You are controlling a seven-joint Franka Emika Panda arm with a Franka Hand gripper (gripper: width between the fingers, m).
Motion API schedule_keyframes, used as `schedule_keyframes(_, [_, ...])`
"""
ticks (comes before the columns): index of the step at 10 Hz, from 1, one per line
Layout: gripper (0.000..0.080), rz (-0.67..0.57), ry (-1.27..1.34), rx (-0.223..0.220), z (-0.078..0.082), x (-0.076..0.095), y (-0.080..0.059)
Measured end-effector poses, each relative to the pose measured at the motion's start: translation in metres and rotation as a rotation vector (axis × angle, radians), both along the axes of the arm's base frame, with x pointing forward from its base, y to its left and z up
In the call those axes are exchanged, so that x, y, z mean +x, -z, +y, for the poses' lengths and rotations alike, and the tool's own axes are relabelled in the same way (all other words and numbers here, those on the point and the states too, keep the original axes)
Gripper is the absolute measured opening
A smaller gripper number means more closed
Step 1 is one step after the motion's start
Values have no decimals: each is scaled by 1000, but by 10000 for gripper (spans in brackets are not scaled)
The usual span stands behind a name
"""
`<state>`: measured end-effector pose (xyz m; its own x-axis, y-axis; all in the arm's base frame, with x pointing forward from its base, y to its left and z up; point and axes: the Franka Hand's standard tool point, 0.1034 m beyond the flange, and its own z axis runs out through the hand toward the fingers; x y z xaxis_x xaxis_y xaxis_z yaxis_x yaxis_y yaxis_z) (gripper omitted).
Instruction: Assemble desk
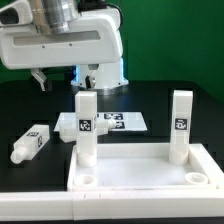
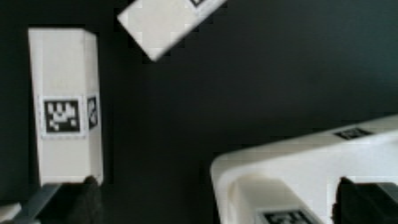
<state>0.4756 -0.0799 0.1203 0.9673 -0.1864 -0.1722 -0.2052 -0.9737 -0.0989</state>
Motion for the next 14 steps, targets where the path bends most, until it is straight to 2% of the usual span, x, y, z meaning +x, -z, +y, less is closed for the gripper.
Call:
schedule_keyframes(1, [649,-4,5,-4,-2,0,2])
schedule_keyframes(3, [649,-23,8,-39,-2,1,27])
schedule_keyframes(4, [649,-62,1,-68,3,7,35])
schedule_keyframes(7, [649,-55,20,-57,4,3,34])
schedule_keyframes(8, [649,-58,103,-46,4,-8,39])
schedule_keyframes(10, [649,-64,202,-35,7,-43,53])
schedule_keyframes(11, [649,-61,238,-34,8,-53,59])
schedule_keyframes(14, [649,-62,241,-38,7,-53,61])
